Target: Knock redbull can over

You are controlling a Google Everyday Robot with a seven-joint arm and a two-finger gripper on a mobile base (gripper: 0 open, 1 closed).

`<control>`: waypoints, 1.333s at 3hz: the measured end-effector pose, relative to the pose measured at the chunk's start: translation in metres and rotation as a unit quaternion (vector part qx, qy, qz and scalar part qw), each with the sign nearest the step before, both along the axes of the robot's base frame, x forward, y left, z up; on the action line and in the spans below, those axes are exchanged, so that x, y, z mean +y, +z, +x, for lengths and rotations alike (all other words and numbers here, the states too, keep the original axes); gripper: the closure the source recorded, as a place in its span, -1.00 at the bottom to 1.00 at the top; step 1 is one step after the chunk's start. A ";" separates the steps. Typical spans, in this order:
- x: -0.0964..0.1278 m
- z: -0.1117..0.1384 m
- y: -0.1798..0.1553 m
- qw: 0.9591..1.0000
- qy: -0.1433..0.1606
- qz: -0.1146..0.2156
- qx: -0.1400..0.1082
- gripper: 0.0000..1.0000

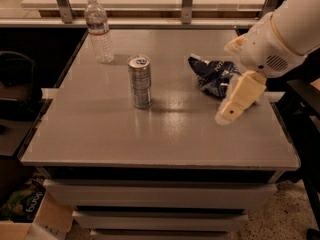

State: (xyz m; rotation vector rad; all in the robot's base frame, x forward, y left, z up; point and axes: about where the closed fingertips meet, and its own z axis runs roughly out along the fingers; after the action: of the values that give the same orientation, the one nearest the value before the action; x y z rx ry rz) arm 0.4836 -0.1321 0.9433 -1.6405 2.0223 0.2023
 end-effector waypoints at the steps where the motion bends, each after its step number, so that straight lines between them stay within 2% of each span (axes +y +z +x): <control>1: 0.021 0.013 -0.016 0.998 -0.016 0.056 -0.008 -1.00; 2: 0.036 0.027 -0.027 0.992 -0.030 0.125 -0.007 -1.00; 3: 0.056 0.036 -0.027 0.982 -0.024 0.185 -0.011 -1.00; 4: 0.076 0.047 -0.022 0.974 -0.003 0.225 -0.024 -1.00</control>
Offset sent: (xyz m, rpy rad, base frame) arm 0.0462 0.0523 -0.0390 0.4641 0.0032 -0.1043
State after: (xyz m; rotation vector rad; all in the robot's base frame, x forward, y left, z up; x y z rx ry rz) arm 0.5309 -0.0561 0.9208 -1.3374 1.7795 0.5686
